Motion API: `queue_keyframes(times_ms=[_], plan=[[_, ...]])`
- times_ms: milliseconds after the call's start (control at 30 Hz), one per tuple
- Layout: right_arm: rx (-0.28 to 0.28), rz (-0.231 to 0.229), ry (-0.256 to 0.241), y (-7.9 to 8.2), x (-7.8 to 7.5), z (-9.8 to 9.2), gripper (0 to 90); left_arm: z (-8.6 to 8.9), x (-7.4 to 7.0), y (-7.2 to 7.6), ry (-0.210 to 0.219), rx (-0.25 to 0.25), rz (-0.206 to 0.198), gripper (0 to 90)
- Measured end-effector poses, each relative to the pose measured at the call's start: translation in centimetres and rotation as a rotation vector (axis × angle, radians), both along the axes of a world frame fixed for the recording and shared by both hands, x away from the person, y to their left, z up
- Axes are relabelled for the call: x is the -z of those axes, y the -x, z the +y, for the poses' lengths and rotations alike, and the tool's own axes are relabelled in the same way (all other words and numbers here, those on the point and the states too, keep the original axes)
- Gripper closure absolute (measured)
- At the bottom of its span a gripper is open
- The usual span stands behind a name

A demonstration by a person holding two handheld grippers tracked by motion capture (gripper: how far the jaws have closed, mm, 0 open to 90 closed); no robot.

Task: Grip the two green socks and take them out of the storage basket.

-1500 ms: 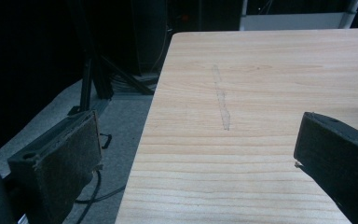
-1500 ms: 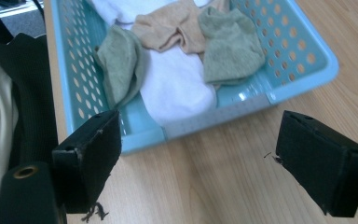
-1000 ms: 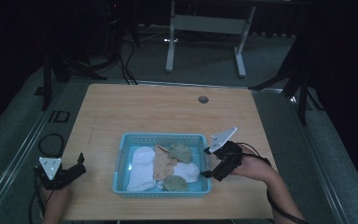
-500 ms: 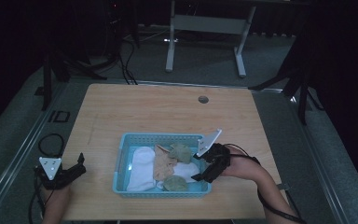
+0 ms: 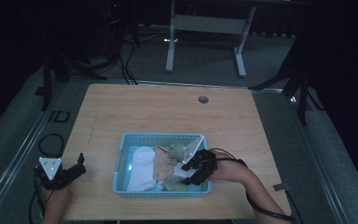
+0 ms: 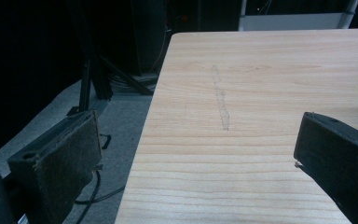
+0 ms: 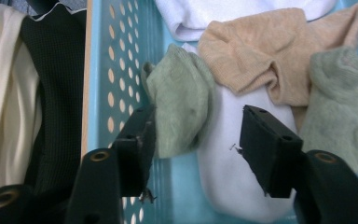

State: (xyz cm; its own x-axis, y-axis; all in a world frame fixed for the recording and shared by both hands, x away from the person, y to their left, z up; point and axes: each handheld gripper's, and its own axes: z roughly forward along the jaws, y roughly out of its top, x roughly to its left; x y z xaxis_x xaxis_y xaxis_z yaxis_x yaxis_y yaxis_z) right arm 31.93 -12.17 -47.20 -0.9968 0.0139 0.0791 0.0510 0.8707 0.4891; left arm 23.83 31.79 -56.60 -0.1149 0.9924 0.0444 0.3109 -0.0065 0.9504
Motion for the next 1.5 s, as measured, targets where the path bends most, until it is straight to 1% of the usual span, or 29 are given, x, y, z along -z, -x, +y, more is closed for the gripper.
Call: queue_keyframes(times_ms=[33, 100, 133, 167, 267, 367, 400, 433, 467, 533, 600, 633, 667, 733, 767, 867, 933, 1100, 1167, 1200, 1300, 1333, 1367, 1400, 1433, 1467, 1500], plan=[[-0.006, -0.007, 0.005, 0.0, 0.1, 0.2, 47.3, 0.0, 0.0, 0.0, -0.001, 0.0, 0.001, 0.4], [-0.016, -0.003, 0.03, 0.0, 0.4, 0.6, 49.5, 0.0, 0.0, 0.0, 0.0, 0.0, 0.0, 0.4], [-0.014, -0.016, 0.036, 0.0, 0.5, 0.8, 50.5, 0.0, 0.0, 0.0, 0.0, 0.0, 0.0, 0.4], [-0.013, -0.011, 0.039, 0.0, 0.5, 0.9, 52.5, 0.0, 0.0, 0.0, 0.0, 0.0, 0.0, 0.4], [-0.017, -0.006, 0.051, -0.1, 0.8, 1.2, 53.4, 0.0, 0.0, 0.0, 0.0, 0.0, 0.0, 0.4], [-0.023, -0.011, 0.082, 0.1, 1.1, 1.6, 55.9, 0.0, 0.0, 0.0, -0.001, 0.001, 0.0, 0.4], [-0.028, -0.008, 0.084, 0.1, 1.2, 1.7, 55.9, 0.0, 0.0, 0.0, -0.001, 0.001, 0.0, 0.4], [-0.033, 0.008, 0.087, 0.1, 1.3, 1.8, 56.9, 0.0, 0.0, 0.0, 0.0, 0.0, 0.0, 0.4], [-0.033, 0.008, 0.087, 0.1, 1.3, 1.8, 56.9, 0.0, 0.0, 0.0, 0.0, 0.0, 0.0, 0.4], [-0.042, 0.02, 0.104, 0.2, 1.7, 2.1, 58.9, 0.0, 0.0, 0.0, 0.0, 0.001, 0.0, 0.4], [-0.039, 0.003, 0.11, 0.2, 1.8, 2.3, 63.8, 0.0, 0.0, 0.0, 0.0, 0.001, 0.0, 0.4], [-0.037, 0.008, 0.116, 0.2, 1.8, 2.4, 64.5, 0.0, 0.0, 0.0, 0.0, 0.001, 0.0, 0.4], [-0.039, 0.002, 0.116, 0.2, 1.9, 2.4, 67.1, 0.0, 0.0, 0.0, 0.001, 0.001, 0.0, 0.4], [-0.036, -0.003, 0.122, 0.2, 1.9, 2.4, 69.4, 0.0, 0.0, 0.0, 0.001, 0.001, 0.0, 0.4], [-0.035, -0.005, 0.128, 0.2, 2.0, 2.4, 73.0, 0.0, 0.0, 0.0, 0.001, 0.001, 0.0, 0.4], [-0.032, -0.042, 0.145, 0.3, 2.2, 2.4, 78.0, 0.0, 0.0, 0.0, 0.0, 0.001, 0.0, 0.4], [-0.03, -0.056, 0.152, 0.4, 2.3, 2.4, 81.0, 0.0, 0.0, 0.0, 0.0, 0.0, 0.001, 0.4], [-0.027, -0.07, 0.141, 0.6, 2.0, 2.3, 83.9, 0.0, 0.0, 0.0, 0.0, -0.001, 0.001, 0.4], [-0.029, -0.07, 0.128, 0.7, 1.4, 2.2, 84.5, 0.0, 0.0, 0.0, 0.0, -0.001, 0.002, 0.4], [-0.028, -0.063, 0.124, 0.7, 1.2, 2.2, 84.5, 0.0, 0.0, 0.0, 0.0, -0.001, 0.002, 0.3], [-0.026, -0.07, 0.11, 0.8, 0.5, 2.0, 84.6, 0.0, 0.0, 0.0, -0.001, -0.001, 0.002, 0.4], [-0.02, -0.08, 0.102, 0.8, 0.2, 1.9, 84.6, 0.0, 0.0, 0.0, -0.001, -0.002, 0.002, 0.4], [-0.017, -0.076, 0.095, 0.7, -0.1, 1.8, 84.6, 0.0, 0.0, 0.0, -0.001, -0.002, 0.002, 0.4], [-0.022, -0.091, 0.092, 0.8, -0.4, 1.7, 84.7, 0.0, 0.0, 0.0, 0.0, -0.002, 0.002, 0.4], [-0.009, -0.095, 0.08, 0.8, -0.7, 1.6, 84.6, 0.0, 0.0, 0.0, -0.001, -0.002, 0.004, 0.4], [-0.009, -0.095, 0.08, 0.8, -0.7, 1.6, 84.6, 0.0, 0.0, 0.0, -0.001, -0.002, 0.004, 0.4], [-0.012, -0.092, 0.07, 0.7, -1.0, 1.5, 84.6, 0.0, 0.0, 0.0, -0.001, -0.002, 0.004, 0.4]])
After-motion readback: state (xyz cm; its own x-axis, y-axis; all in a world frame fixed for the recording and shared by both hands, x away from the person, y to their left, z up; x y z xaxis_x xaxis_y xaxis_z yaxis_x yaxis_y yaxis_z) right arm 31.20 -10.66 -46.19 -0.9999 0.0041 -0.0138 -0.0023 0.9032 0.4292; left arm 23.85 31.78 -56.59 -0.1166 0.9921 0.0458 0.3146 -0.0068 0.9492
